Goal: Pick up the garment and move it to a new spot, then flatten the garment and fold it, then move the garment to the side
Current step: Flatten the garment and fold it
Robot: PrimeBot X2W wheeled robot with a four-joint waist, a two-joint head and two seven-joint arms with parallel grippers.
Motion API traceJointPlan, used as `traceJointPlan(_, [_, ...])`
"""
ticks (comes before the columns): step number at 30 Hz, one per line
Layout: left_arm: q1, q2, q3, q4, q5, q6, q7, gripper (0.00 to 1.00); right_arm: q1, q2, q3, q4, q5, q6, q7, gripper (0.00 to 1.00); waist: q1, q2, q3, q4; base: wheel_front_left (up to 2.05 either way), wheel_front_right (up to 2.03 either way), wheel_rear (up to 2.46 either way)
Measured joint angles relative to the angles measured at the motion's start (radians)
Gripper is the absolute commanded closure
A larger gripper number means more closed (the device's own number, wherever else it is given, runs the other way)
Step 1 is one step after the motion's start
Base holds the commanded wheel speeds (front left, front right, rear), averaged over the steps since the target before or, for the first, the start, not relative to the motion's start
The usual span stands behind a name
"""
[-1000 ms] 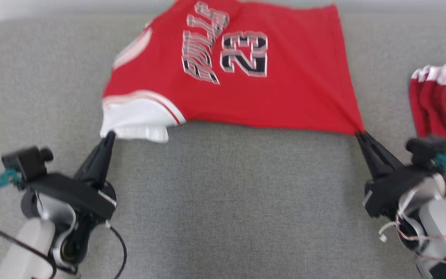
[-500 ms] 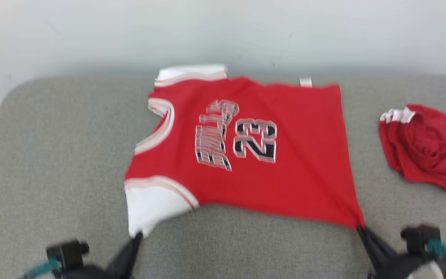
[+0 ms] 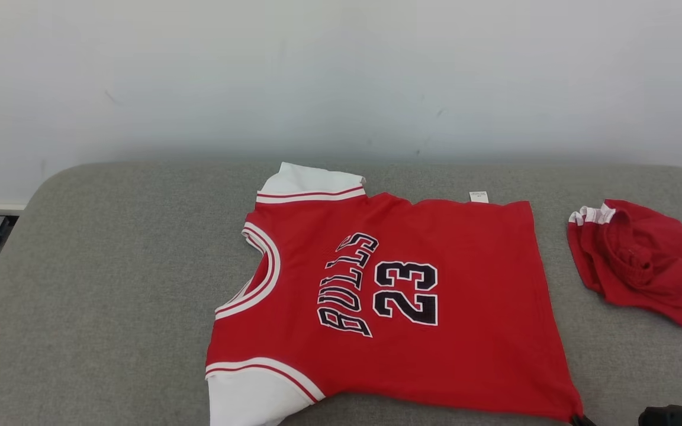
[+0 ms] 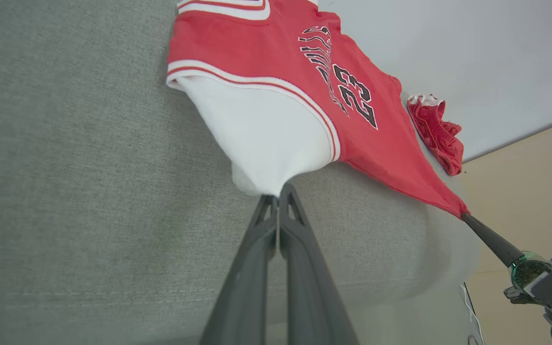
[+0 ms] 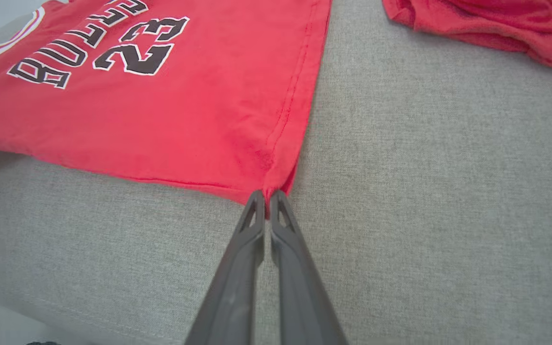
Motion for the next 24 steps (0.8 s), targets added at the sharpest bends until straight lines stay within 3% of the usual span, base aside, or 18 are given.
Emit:
traceJointPlan(7, [-0.011, 0.008, 0.005, 0.014, 0.021, 0.058, 0.022, 1.00, -0.004, 0.001, 0.022, -0.015, 0.005, -0.025, 0.073, 1.00, 0.0003, 0.0002, 0.021, 0.009, 0.00, 0.00, 0.00])
traceJointPlan(15, [-0.022, -0.007, 0.010, 0.006, 0.013, 0.074, 0.048, 1.00, -0.001, 0.000, 0.023, -0.057, 0.006, -0.060, 0.126, 1.00, 0.0003, 0.0002, 0.053, 0.006, 0.00, 0.00, 0.00])
traceJointPlan(24, [-0.060, -0.015, -0.001, 0.002, 0.032, 0.099, 0.060, 1.00, -0.032, 0.003, 0.066, -0.101, -0.004, -0.069, 0.186, 1.00, 0.0002, 0.0002, 0.078, 0.006, 0.00, 0.00, 0.00])
